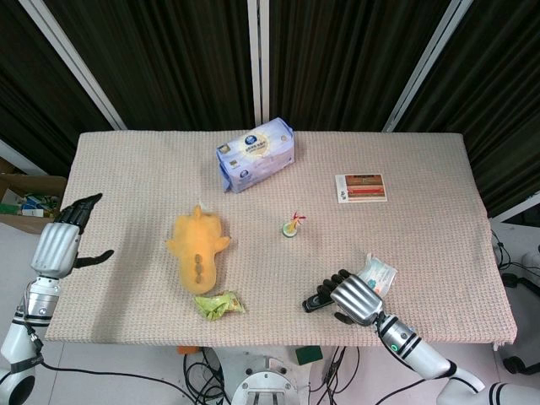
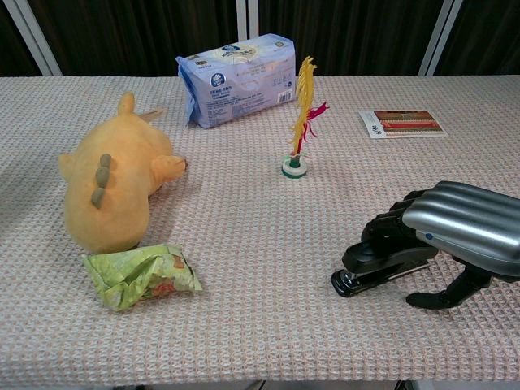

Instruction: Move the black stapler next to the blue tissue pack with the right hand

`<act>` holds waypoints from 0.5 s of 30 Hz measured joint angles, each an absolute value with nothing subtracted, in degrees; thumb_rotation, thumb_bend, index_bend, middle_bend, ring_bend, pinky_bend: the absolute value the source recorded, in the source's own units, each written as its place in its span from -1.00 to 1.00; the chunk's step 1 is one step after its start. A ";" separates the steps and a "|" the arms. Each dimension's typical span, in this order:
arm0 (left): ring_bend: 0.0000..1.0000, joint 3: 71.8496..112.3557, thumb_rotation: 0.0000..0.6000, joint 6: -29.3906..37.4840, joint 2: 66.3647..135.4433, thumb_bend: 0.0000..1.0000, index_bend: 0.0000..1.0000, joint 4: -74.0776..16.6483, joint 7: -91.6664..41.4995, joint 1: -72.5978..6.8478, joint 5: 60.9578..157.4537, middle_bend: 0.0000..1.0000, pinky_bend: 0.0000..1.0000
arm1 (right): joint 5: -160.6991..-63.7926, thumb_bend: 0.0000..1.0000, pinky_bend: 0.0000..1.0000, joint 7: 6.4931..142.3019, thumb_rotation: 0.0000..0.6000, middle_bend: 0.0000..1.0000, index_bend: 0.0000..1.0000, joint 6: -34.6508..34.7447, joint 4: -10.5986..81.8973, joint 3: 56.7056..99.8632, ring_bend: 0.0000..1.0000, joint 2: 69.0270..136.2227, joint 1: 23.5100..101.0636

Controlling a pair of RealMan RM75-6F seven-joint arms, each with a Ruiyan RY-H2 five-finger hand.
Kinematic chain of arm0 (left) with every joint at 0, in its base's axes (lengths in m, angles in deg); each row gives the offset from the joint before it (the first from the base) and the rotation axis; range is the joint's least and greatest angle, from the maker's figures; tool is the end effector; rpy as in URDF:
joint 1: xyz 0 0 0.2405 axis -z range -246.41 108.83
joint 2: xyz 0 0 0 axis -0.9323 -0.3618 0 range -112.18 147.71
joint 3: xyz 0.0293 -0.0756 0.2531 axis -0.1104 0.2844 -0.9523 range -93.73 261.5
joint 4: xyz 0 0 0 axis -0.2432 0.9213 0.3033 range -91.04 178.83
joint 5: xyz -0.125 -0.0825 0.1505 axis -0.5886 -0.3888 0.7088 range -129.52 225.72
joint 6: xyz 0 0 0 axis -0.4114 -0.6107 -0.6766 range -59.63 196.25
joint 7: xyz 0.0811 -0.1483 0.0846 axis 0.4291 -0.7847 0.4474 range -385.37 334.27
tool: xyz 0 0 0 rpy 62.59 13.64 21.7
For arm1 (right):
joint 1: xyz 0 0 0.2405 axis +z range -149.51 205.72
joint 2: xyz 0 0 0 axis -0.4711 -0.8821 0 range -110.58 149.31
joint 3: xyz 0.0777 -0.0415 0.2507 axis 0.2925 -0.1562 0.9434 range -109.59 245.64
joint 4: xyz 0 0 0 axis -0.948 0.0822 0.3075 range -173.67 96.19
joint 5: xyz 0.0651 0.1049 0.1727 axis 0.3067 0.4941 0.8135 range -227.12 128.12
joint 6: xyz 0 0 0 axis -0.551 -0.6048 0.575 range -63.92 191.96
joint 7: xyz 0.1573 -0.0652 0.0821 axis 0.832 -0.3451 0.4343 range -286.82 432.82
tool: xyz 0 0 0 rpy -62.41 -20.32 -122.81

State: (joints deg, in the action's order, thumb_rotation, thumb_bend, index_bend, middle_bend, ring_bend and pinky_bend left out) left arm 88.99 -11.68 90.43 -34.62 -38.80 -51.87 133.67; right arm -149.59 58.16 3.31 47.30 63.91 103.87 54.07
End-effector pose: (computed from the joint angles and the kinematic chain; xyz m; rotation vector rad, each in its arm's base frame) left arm -0.3029 0.3074 0.1284 -1.4544 -0.9302 -1.1275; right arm -0.1969 -0.2515 -0.0503 2.2310 -0.6876 0.9051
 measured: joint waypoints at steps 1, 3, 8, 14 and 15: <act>-0.74 88.97 1.00 -11.59 90.49 -0.82 -0.92 -34.48 -38.91 -51.87 133.64 -0.76 -0.58 | -149.53 -0.38 -0.16 57.65 1.00 -0.04 0.14 3.15 47.10 64.02 -0.16 104.14 54.05; -0.74 88.88 1.00 -11.39 90.57 -0.82 -0.92 -34.22 -38.96 -51.90 133.59 -0.76 -0.58 | -149.34 -0.33 -0.12 56.26 1.00 0.05 0.28 2.62 46.59 64.31 -0.07 104.92 53.97; -0.74 88.80 1.00 -11.29 90.58 -0.82 -0.92 -33.91 -38.78 -52.02 133.56 -0.76 -0.58 | -149.12 -0.18 0.04 53.92 1.00 0.20 0.48 0.91 45.27 64.90 0.08 106.75 53.70; -0.74 88.84 1.00 -11.47 90.19 -0.82 -0.92 -33.96 -39.26 -52.23 133.58 -0.76 -0.58 | -148.98 -0.05 0.16 53.93 1.00 0.29 0.60 -0.39 44.91 65.41 0.17 107.32 53.81; -0.74 88.86 1.00 -11.57 90.12 -0.82 -0.92 -34.00 -39.34 -52.30 133.59 -0.76 -0.58 | -148.99 -0.05 0.16 54.13 1.00 0.29 0.60 -0.62 45.19 65.50 0.17 107.08 53.88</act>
